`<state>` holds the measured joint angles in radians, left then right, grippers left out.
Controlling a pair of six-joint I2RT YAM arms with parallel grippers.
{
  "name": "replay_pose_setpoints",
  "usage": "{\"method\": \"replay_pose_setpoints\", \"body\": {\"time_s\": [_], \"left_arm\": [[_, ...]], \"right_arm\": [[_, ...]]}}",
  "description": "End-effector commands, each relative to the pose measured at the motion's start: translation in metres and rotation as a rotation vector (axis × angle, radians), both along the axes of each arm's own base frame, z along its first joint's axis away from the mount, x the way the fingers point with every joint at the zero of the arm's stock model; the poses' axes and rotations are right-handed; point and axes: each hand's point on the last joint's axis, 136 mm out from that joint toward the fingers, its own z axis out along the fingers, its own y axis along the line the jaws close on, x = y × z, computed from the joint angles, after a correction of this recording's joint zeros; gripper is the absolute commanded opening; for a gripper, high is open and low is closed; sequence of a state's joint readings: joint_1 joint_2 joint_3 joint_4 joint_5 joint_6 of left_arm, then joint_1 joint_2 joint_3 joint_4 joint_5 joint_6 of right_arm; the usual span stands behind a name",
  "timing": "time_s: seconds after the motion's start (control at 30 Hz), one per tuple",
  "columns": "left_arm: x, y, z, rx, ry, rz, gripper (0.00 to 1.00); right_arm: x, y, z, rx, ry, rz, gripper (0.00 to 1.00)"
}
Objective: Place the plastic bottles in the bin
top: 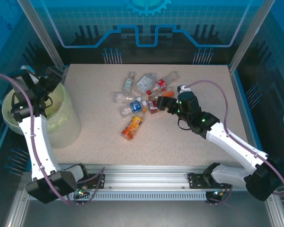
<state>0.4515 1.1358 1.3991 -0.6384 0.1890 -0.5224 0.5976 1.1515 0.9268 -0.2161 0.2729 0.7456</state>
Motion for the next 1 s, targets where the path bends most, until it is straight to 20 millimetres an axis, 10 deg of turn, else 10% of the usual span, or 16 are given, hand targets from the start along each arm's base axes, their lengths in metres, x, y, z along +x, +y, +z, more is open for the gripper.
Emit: {"method": "replay_pose_setpoints", "body": {"time_s": [0.0,0.3,0.57,0.97], "left_arm": [[-0.009,-0.035,0.027,0.129,-0.025,-0.107,0.99],[-0.006,-0.156,0.06,0.113,-0.247,-0.548,0.99],[-0.02,-0.225,0.045,0.078,-0.293,-0.838,0.99],[-0.034,-0.235,0.015,0.113,-0.243,-0.893,0.99]], "right_arm": [[0.001,-0.015,-0.022,0.04,0.116,-0.088,1.0],[0.006,-0.026,-0.055,0.096,0.301,-0.169,1.0],[0.033,-0.034,-0.071,0.3,0.381,-0.322,1.0],[0.069,-0.046,-0.108,0.356,0.57,-0.672,0.98]]}}
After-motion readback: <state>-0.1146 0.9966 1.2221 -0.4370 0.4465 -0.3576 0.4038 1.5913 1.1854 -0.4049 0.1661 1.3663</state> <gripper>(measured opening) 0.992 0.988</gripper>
